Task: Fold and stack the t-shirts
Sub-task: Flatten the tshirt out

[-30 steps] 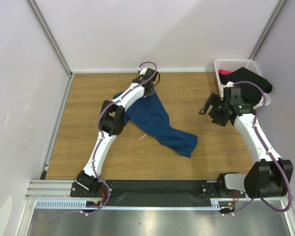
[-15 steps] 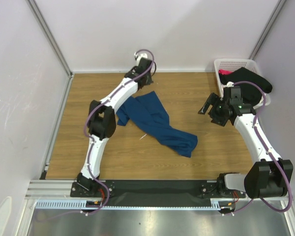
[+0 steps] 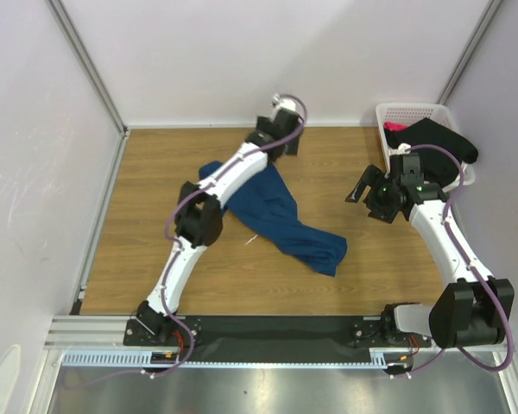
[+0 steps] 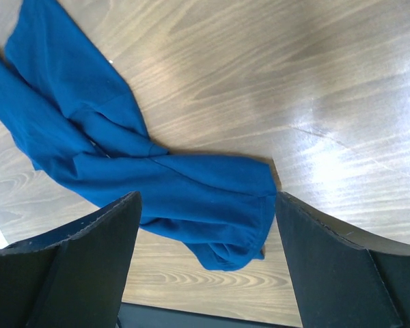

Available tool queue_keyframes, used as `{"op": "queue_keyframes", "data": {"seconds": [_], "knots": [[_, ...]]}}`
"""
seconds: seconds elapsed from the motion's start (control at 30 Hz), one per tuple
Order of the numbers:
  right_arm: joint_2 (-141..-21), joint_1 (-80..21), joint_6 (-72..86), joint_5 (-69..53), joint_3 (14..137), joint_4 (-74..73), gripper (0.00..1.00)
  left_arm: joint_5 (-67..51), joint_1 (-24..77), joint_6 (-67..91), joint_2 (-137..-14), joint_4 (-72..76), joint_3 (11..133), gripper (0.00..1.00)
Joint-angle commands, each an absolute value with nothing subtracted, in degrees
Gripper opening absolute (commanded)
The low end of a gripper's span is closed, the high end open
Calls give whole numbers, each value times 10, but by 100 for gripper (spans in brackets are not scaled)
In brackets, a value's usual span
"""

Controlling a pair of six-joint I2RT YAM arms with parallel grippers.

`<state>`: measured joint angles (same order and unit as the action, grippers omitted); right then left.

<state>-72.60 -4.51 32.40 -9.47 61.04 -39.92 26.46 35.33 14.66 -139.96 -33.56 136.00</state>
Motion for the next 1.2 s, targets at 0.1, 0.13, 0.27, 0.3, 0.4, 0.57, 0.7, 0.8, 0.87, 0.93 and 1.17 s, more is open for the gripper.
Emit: {"op": "queue_keyframes", "data": {"seconds": [0.1,0.13,0.27,0.3,0.4,0.57,0.7,0.8,0.87,0.93,1.17], "knots": [[-708,-46,324,-84,603,-407,86,351,375,31,-1441,-333,1374,92],[-708,-46,324,-83,604,-408,86,344,376,28,-1444,-332,1374,92],[-704,-45,325,-80,605,-409,86,335,375,8,-1460,-344,1372,93],[-706,-45,324,-80,606,-410,86,337,375,2,-1469,-347,1372,93],[-708,-44,325,-82,606,-410,85,341,372,-13,-1478,-362,1371,94],[-715,-46,330,-86,607,-408,86,289,359,13,-1485,-383,1375,94],[-717,-46,332,-84,610,-408,86,246,352,23,-1490,-389,1375,93],[-719,-46,334,-83,612,-408,86,234,352,30,-1495,-389,1377,93],[-719,-46,335,-83,613,-409,86,222,350,39,-1499,-391,1377,93],[-720,-47,336,-82,613,-410,86,211,346,47,-1502,-396,1377,92],[-722,-47,336,-81,616,-411,86,191,331,75,-1512,-412,1376,79]]}}
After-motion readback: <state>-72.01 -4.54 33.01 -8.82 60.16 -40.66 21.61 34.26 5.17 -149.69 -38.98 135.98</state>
